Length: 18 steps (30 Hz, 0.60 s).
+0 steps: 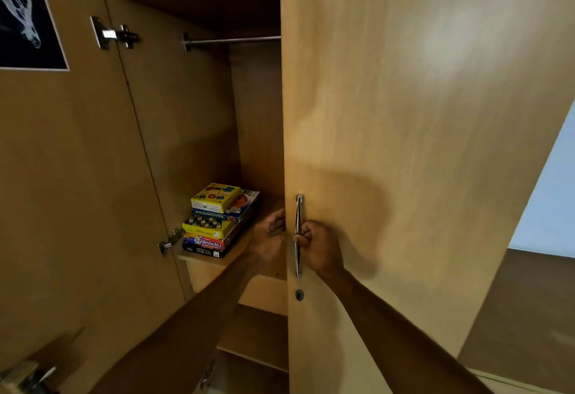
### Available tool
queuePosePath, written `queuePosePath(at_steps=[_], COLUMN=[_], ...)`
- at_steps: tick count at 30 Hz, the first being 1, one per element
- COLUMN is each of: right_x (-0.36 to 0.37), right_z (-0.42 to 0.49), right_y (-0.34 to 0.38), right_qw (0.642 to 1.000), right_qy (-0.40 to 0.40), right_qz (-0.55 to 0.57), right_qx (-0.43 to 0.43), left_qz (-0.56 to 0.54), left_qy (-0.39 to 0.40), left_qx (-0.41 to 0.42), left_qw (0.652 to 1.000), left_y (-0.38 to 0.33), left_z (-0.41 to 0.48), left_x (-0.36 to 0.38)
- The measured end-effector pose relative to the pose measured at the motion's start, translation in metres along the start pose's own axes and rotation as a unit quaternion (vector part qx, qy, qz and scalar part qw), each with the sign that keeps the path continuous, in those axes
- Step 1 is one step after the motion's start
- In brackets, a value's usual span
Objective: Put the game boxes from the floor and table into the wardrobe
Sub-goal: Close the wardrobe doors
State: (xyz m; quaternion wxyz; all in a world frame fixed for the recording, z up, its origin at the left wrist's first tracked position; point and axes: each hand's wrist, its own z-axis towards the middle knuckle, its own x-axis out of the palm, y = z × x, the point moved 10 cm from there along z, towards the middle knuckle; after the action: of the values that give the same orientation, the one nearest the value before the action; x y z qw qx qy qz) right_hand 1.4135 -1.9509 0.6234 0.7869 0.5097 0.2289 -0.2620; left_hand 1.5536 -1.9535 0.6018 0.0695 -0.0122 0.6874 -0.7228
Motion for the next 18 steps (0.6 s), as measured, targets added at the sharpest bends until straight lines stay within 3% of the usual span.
queuePosePath(at_steps=[10, 15, 18], right_x=[0.006, 0.006, 0.037], right_z=[0.008, -0.025, -0.041], right_y=[-0.014, -0.032, -0.025], right_qw=[0.999, 0.992, 0.991], right_qy=[-0.017, -0.095, -0.057], right_qz=[0.041, 0.080, 0.114], right_qx=[-0.001, 0.033, 0.035], left_qz=[-0.021, -0.025, -0.011], left_qy=[0.028, -0.069, -0.125], left_qx=[-0.003, 0.005, -0.003], left_qw=[0.999, 0.997, 0.992], left_y=[0.011, 0.048, 0.076], left_z=[0.014, -0.009, -0.044], left_x=[0.001, -0.051, -0.095])
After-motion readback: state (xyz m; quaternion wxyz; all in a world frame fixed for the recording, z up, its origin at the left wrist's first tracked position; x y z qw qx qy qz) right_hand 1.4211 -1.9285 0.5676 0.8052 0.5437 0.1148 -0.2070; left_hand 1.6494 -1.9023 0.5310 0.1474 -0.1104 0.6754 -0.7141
